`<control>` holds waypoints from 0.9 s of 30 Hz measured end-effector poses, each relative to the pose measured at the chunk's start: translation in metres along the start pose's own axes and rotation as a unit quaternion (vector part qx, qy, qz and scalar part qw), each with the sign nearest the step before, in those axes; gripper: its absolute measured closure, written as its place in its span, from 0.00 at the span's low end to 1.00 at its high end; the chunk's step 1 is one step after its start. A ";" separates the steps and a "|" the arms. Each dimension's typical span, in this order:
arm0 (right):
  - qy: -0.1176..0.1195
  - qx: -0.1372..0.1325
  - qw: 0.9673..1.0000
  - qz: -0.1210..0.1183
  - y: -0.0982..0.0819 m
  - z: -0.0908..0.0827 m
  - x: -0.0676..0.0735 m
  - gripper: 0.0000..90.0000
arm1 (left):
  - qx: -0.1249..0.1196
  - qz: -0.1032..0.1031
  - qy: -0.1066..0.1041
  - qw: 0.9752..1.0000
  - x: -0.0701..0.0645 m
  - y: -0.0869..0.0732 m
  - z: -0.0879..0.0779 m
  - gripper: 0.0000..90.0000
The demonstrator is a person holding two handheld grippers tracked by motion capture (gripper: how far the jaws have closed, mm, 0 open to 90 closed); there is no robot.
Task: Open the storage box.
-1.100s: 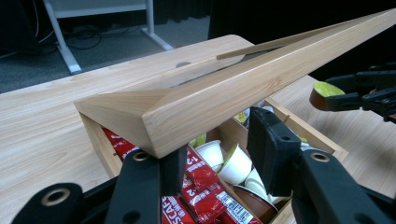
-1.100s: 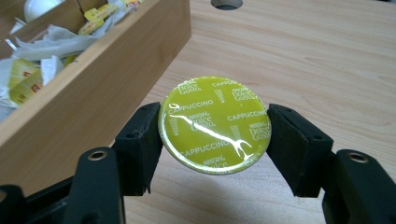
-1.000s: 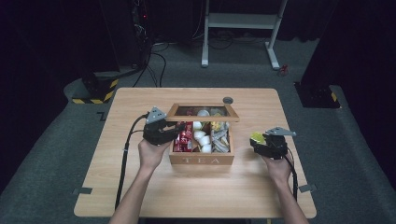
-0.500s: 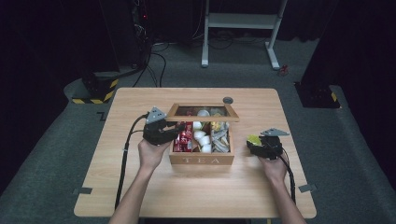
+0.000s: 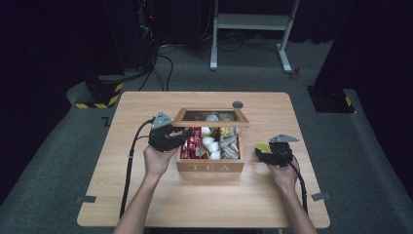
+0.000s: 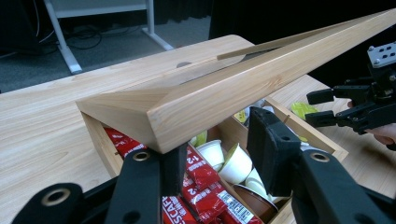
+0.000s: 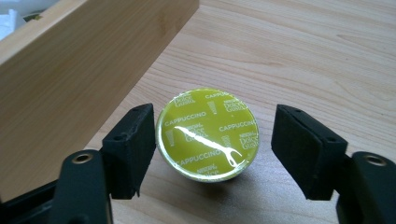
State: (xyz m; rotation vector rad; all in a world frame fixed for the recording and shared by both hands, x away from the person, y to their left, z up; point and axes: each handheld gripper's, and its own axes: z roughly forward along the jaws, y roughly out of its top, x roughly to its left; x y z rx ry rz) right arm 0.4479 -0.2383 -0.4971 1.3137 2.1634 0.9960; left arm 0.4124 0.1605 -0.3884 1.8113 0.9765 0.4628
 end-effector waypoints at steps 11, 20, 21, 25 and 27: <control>0.010 -0.017 1.000 0.002 -0.001 -0.010 0.000 0.31 | -0.001 -0.003 -0.001 1.000 0.000 0.000 0.000 0.65; 0.013 -0.029 0.999 0.016 -0.010 -0.027 -0.005 0.34 | 0.004 -0.009 -0.004 1.000 -0.001 0.000 0.000 0.64; 0.014 -0.031 0.999 0.017 -0.012 -0.029 -0.005 0.34 | 0.003 -0.009 -0.003 1.000 -0.001 0.000 -0.001 0.64; 0.014 -0.033 0.999 0.019 -0.016 -0.033 -0.005 0.37 | 0.000 -0.008 -0.004 1.000 0.000 0.001 -0.003 0.64; 0.013 -0.034 0.999 0.017 -0.019 -0.034 -0.006 0.39 | -0.001 -0.008 -0.003 1.000 0.000 0.001 -0.003 0.64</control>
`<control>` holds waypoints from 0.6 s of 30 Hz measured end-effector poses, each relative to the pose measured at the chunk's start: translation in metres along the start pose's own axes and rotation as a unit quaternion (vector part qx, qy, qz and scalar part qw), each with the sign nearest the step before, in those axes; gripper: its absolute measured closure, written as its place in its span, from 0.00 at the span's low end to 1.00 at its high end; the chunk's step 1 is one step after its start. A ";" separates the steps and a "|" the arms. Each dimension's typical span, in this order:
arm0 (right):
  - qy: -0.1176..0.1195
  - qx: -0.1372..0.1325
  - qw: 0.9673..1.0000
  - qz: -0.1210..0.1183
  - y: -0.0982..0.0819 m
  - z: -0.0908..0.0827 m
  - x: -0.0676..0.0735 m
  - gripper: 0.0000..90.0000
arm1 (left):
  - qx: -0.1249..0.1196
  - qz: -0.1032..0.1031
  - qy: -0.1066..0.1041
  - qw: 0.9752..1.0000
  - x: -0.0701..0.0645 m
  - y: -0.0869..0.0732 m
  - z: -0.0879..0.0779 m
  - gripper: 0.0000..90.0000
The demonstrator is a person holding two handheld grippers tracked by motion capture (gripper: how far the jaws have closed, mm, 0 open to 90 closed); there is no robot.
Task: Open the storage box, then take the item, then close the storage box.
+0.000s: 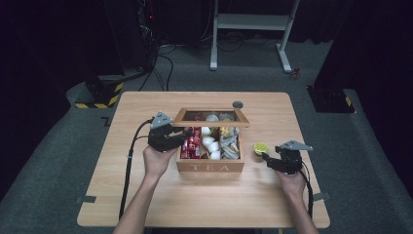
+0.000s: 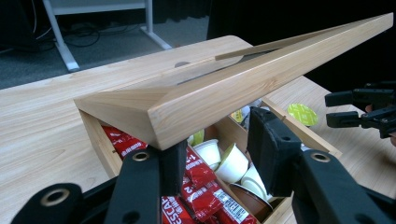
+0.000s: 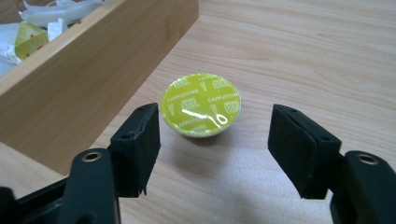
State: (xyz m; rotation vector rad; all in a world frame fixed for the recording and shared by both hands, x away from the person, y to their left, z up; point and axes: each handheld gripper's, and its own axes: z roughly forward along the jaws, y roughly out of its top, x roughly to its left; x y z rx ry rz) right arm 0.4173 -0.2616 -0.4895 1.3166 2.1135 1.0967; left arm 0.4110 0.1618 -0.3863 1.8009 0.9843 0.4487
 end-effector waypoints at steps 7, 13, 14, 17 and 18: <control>-0.015 0.007 1.000 0.011 -0.009 -0.005 -0.004 0.40 | -0.002 -0.003 -0.003 1.000 0.000 0.000 0.000 0.64; -0.025 0.010 1.000 0.017 -0.016 -0.009 -0.008 0.41 | -0.002 -0.002 -0.002 1.000 0.000 0.000 0.001 0.64; -0.026 0.011 0.999 0.017 -0.017 -0.010 -0.009 0.41 | -0.002 -0.002 -0.003 1.000 0.000 0.000 0.000 0.64; -0.029 0.009 0.999 0.023 -0.020 -0.012 -0.012 0.41 | 0.000 0.000 -0.003 1.000 0.000 0.000 -0.001 0.64; -0.030 0.010 0.999 0.026 -0.021 -0.012 -0.012 0.41 | 0.001 0.000 -0.004 1.000 0.000 0.000 -0.001 0.64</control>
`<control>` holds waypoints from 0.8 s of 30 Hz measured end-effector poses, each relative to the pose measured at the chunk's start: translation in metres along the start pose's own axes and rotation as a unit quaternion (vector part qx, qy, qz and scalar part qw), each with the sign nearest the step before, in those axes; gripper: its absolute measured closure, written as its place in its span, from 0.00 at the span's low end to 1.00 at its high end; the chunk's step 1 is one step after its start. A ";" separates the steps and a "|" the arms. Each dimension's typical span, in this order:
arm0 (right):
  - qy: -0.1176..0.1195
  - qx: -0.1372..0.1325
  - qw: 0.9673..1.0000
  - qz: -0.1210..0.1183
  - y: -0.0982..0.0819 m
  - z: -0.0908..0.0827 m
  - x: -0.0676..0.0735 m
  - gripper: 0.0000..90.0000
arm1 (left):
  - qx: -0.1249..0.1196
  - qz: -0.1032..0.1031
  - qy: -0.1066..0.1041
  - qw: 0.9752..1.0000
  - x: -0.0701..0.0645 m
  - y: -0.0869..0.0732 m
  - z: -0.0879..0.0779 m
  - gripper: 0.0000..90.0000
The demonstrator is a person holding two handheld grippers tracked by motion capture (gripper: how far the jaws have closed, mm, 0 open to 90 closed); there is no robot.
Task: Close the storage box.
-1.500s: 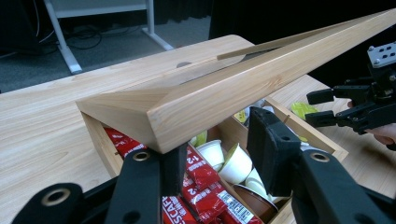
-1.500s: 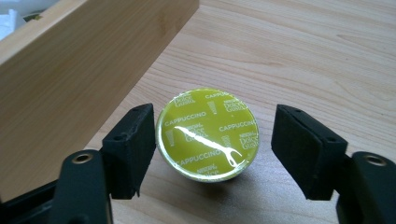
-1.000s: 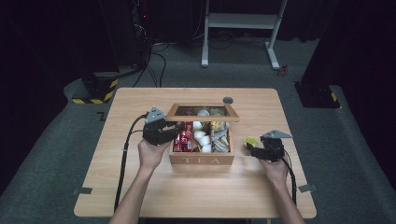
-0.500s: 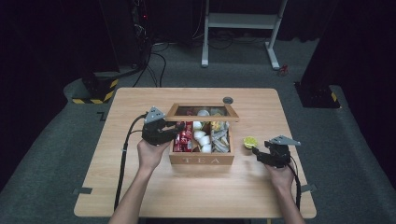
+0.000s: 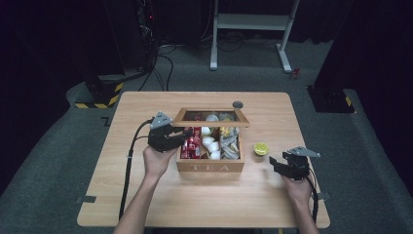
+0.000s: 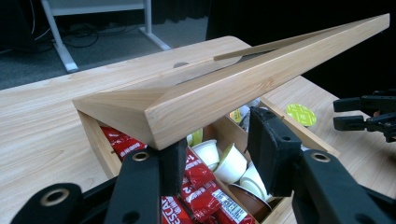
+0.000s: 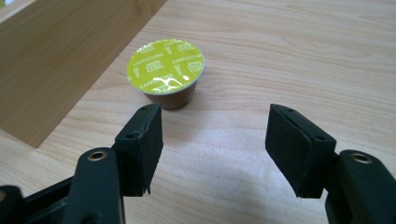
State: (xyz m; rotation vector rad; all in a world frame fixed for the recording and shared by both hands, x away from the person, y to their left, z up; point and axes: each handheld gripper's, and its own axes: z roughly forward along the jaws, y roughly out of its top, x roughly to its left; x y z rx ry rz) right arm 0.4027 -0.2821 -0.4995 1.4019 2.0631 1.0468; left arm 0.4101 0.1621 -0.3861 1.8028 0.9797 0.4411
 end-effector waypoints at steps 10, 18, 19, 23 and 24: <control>-0.018 0.012 1.000 0.008 -0.012 0.000 -0.006 0.41 | -0.004 0.001 0.000 1.000 -0.001 -0.003 0.000 0.64; -0.038 0.038 0.999 0.008 -0.022 0.007 -0.008 0.40 | -0.001 0.000 0.002 1.000 -0.001 -0.010 -0.002 0.64; -0.038 0.038 0.999 0.008 -0.022 0.007 -0.008 0.40 | -0.001 0.000 0.002 1.000 -0.001 -0.010 -0.002 0.64; -0.049 0.040 0.998 0.004 -0.022 0.008 -0.007 0.41 | 0.000 -0.001 0.003 1.000 0.000 -0.011 -0.004 0.64; -0.052 0.040 0.998 0.001 -0.022 0.008 -0.006 0.41 | 0.001 -0.001 0.003 1.000 0.000 -0.011 -0.004 0.64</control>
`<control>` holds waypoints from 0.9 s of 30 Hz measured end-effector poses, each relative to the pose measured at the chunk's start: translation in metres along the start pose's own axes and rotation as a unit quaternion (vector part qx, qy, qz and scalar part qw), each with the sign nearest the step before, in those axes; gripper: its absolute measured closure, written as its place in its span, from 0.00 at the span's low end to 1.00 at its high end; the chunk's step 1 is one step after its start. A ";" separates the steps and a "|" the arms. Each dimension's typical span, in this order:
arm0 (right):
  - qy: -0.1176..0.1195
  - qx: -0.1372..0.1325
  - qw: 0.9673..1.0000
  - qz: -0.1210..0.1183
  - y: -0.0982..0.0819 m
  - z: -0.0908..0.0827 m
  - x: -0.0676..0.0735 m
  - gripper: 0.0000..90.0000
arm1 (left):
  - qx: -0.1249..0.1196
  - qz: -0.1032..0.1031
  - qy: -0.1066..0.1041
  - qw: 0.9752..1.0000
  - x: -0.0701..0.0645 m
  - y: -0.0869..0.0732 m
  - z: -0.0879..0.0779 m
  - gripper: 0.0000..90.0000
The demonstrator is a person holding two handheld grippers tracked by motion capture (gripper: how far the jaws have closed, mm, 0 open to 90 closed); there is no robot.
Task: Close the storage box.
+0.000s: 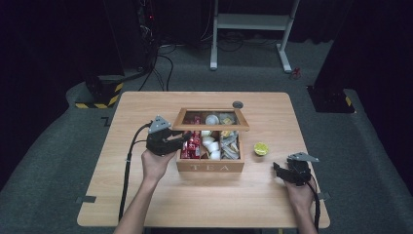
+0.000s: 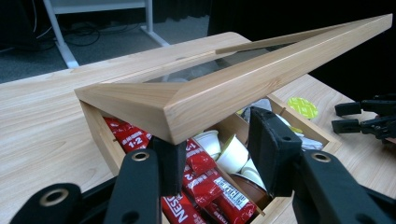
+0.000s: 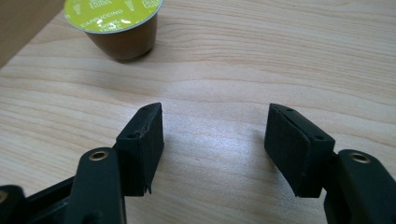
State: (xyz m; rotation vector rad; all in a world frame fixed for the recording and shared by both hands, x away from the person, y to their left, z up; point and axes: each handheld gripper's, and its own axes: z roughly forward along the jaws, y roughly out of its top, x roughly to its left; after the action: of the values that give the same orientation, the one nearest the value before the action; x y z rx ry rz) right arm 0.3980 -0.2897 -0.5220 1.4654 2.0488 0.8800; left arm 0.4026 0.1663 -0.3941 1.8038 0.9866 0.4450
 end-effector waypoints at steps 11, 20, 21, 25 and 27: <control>-0.005 0.001 1.000 0.001 0.000 0.001 0.001 0.39 | 0.001 -0.003 0.000 1.000 -0.002 -0.006 0.000 0.63; -0.003 0.001 1.000 0.001 0.000 0.001 0.002 0.38 | 0.008 -0.004 0.001 1.000 -0.001 -0.015 0.001 0.63; -0.004 0.002 1.000 0.002 0.000 0.001 0.002 0.38 | 0.009 -0.005 0.001 1.000 -0.001 -0.016 0.001 0.63; -0.003 0.002 1.000 0.000 0.000 0.001 0.002 0.38 | 0.009 -0.011 0.002 1.000 0.002 -0.021 0.001 0.63; -0.003 0.002 1.000 0.000 0.000 0.001 0.002 0.38 | 0.011 -0.010 0.004 1.000 0.002 -0.024 0.001 0.63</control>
State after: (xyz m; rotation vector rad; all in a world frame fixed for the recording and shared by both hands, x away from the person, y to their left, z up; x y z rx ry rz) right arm 0.3980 -0.2875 -0.5222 1.4677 2.0472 0.8721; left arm 0.3940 0.1712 -0.4159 1.8118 1.0170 0.4302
